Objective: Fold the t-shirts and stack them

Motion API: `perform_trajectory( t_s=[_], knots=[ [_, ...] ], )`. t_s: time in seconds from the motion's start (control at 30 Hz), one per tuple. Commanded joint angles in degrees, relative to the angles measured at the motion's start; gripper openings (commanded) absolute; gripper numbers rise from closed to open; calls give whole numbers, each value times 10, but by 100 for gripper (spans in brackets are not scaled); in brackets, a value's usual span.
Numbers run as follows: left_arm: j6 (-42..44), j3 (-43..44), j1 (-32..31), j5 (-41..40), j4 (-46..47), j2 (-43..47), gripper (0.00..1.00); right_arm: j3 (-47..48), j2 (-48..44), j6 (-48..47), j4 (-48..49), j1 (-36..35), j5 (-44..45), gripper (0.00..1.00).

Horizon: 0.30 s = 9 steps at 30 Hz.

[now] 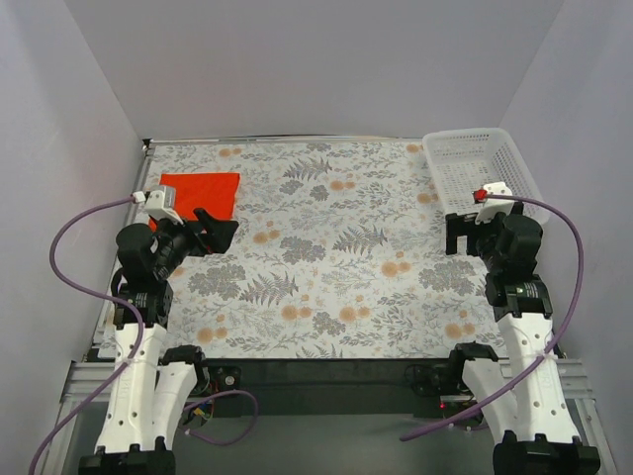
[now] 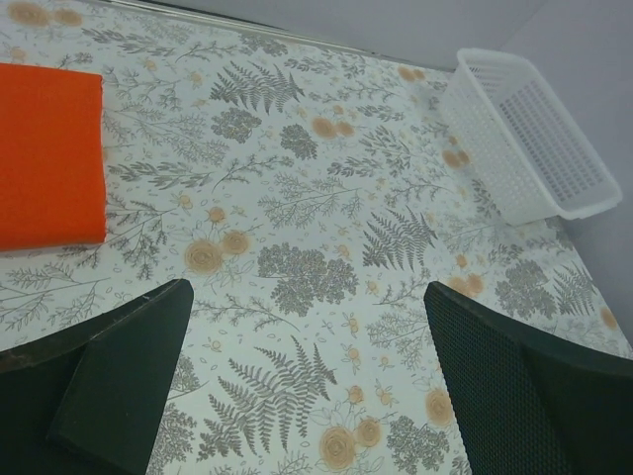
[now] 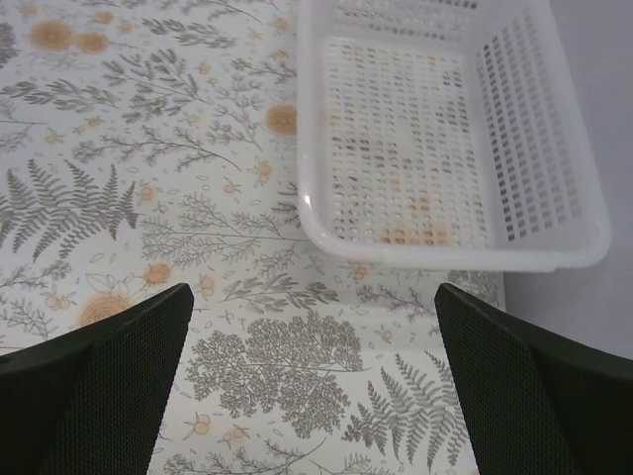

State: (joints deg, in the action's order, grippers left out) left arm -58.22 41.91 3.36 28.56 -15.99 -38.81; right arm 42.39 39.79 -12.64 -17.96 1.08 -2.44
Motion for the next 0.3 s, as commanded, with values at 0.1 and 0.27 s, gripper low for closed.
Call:
perform_trajectory(
  t_s=[0.1,0.27],
  knots=[
    [21,-29,-23,-50,-35,44,98,-4,-21,74,1,2,151,98],
    [25,-40,-46,-77,-37,59,98,-6,-25,54,6,2,126,98]
  ],
)
